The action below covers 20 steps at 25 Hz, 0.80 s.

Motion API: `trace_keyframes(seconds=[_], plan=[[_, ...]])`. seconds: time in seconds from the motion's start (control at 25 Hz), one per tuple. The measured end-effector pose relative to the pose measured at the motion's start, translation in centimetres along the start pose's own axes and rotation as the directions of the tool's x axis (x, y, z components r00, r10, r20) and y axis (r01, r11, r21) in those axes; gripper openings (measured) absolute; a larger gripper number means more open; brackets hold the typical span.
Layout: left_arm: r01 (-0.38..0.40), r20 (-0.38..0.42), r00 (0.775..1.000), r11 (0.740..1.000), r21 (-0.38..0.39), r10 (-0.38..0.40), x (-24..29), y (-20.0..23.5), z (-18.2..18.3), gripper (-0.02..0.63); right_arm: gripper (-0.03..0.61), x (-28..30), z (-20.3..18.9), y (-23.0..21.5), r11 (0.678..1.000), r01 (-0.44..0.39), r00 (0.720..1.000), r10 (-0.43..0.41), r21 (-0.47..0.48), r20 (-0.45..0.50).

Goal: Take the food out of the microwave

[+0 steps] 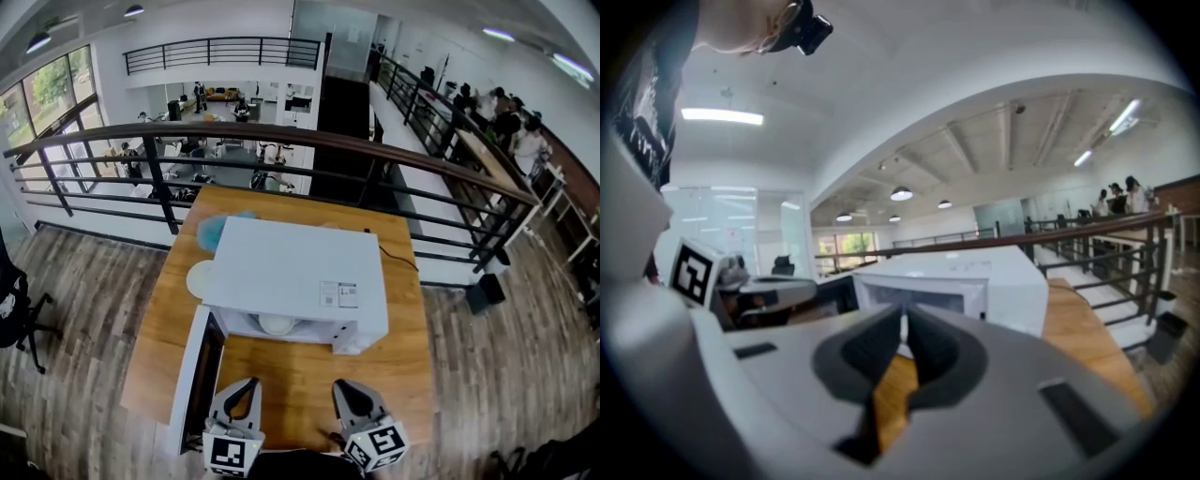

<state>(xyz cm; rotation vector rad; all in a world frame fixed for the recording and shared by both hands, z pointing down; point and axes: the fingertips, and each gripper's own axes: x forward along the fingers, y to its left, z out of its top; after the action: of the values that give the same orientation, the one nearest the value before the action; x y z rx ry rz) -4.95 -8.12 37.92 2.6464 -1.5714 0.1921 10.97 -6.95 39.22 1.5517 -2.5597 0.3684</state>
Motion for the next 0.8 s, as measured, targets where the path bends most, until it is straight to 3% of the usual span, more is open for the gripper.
trace_keyframes(seconds=[0.2, 0.64, 0.8], plan=[[-0.008, -0.012, 1.0, 1.0, -0.028, 0.007, 0.0, 0.0, 0.1, 0.032, 0.04, -0.2, 0.1, -0.3, 1.0, 0.01, 1.0, -0.01, -0.002, 0.01], [0.0, -0.011, 1.0, 1.0, -0.02, 0.0, -0.3, 0.6, 0.0, 0.033, 0.04, 0.5, 0.6, 0.6, 1.0, -0.012, 1.0, 0.012, -0.001, 0.011], [0.0, -0.021, 1.0, 1.0, -0.009, -0.001, -0.1, 1.2, -0.1, 0.034, 0.041, 0.9, 0.6, 1.1, 0.998, -0.039, 0.999, 0.039, -0.04, 0.01]])
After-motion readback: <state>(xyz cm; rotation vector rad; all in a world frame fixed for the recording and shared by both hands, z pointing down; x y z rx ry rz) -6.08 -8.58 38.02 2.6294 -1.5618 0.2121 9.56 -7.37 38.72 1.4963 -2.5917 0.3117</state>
